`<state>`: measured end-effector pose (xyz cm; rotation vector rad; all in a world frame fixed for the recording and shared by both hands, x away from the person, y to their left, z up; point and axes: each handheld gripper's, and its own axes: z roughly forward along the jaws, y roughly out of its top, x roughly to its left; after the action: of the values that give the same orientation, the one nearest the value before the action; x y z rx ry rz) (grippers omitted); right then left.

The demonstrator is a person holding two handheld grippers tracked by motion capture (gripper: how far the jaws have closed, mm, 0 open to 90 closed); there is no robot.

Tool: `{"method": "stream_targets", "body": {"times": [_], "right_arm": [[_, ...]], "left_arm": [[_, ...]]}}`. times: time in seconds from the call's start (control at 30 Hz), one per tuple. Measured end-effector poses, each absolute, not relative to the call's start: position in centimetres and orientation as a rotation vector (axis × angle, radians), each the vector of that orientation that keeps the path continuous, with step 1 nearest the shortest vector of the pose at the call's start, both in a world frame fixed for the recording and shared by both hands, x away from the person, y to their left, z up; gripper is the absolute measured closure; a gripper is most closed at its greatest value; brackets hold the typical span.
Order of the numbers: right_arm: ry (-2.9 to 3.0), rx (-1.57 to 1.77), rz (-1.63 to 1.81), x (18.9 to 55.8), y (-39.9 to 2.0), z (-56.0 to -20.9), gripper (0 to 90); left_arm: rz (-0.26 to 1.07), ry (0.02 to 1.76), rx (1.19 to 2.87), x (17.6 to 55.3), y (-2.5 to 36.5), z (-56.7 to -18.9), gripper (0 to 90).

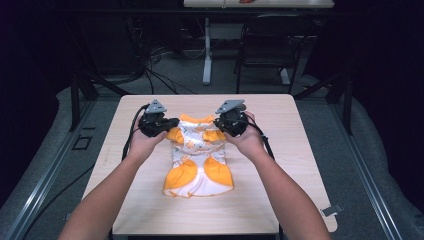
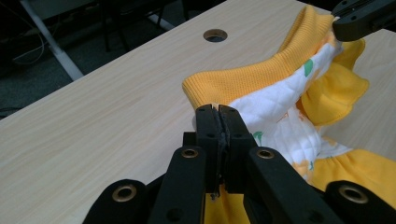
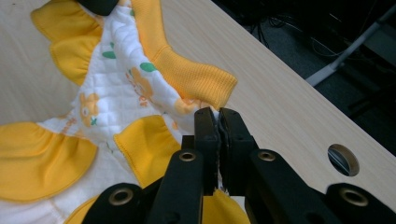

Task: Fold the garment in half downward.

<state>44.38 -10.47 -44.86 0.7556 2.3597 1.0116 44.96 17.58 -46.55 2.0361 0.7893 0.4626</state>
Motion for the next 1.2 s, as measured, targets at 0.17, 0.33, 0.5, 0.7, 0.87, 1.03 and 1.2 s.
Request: {"method": "stream_targets", "body": {"times": [0.17,0.33,0.5,0.7,0.87,1.03,1.2], "right_arm": [[2.380,0.704,1.010,42.8,-10.5,-45.6,89.4],[2.411,0.695,1.021,41.8,-10.5,-46.4,89.6],[2.426,0.675,1.023,40.9,-10.7,-46.9,89.6],[2.453,0.650,0.993,39.7,-10.6,-47.9,89.6],[2.470,0.654,0.989,38.8,-10.7,-48.7,89.6],[2.478,0.668,1.004,37.9,-10.9,-49.3,89.5],[2.499,0.683,0.997,37.0,-11.0,-50.4,89.3]], "left_arm": [[0.429,0.770,2.033,43.7,18.0,-47.5,88.0],[0.409,0.752,2.030,42.6,18.2,-48.1,88.1],[0.408,0.746,2.032,41.4,18.4,-48.7,88.0],[0.385,0.725,2.043,39.9,18.4,-49.8,87.9],[0.352,0.725,2.037,38.9,18.6,-50.8,87.7],[0.323,0.722,2.044,37.7,18.6,-51.9,87.4],[0.304,0.710,2.054,36.9,18.4,-52.5,86.8]]}}
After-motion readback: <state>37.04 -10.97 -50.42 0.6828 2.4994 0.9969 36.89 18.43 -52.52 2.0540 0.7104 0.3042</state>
